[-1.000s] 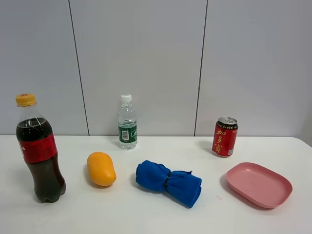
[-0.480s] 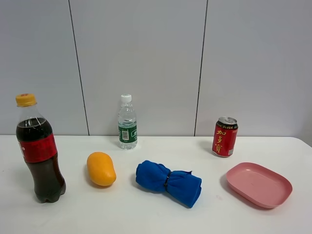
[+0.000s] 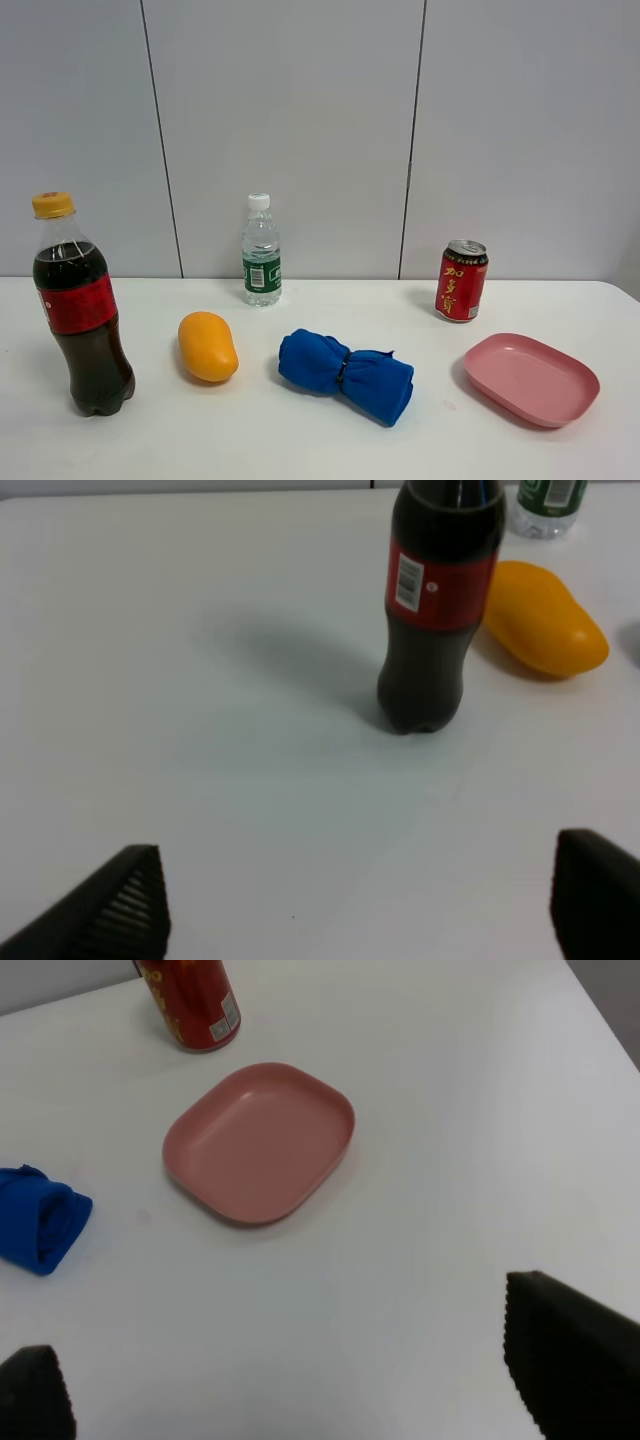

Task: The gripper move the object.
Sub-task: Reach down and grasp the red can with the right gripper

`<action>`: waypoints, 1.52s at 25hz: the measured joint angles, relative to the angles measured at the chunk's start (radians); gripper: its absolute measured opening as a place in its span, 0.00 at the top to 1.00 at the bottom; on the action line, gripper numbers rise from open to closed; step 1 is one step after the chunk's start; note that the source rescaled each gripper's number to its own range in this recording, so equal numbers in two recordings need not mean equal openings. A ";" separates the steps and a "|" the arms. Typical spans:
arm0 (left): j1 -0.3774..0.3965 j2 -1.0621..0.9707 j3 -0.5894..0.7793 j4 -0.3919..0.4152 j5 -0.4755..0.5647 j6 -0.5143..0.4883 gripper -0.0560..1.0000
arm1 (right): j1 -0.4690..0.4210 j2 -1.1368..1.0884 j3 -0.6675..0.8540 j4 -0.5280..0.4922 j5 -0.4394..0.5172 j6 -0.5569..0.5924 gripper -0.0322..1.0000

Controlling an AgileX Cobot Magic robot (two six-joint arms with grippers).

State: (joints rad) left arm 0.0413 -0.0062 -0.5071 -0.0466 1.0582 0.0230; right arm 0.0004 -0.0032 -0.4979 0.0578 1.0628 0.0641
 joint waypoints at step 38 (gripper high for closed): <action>0.000 0.000 0.000 0.000 0.000 0.000 0.00 | 0.225 1.790 -1.051 -0.112 -0.286 0.116 0.00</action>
State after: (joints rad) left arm 0.0413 -0.0062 -0.5071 -0.0466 1.0582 0.0230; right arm 0.2258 1.7866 -1.5492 -0.0540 0.7770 0.1805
